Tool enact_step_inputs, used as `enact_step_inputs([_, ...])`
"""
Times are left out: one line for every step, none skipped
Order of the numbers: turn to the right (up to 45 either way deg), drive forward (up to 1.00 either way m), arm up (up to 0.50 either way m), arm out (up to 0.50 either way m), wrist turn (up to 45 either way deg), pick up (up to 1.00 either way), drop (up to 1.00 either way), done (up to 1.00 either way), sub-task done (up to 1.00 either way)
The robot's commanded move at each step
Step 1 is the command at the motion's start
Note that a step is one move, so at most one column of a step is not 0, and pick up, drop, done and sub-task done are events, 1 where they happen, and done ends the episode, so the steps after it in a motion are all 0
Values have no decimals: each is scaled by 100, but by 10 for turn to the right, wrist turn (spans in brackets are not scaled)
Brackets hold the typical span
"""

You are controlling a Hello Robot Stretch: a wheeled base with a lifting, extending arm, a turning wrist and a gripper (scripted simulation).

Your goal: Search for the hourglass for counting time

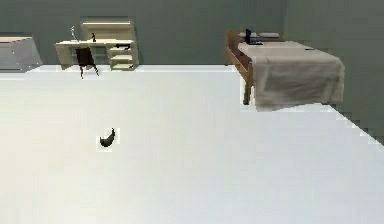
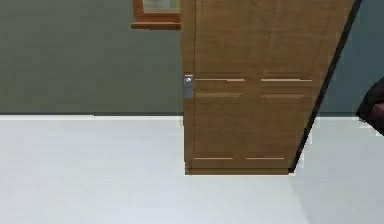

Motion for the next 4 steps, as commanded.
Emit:
enact_step_inputs([450,0,0,0,0,0,0,0,0])
enact_step_inputs([450,0,0,0,0,0,0,0,0])
enact_step_inputs([0,5,0,0,0,0,0,0,0])
enact_step_inputs([-450,0,0,0,0,0,0,0,0])
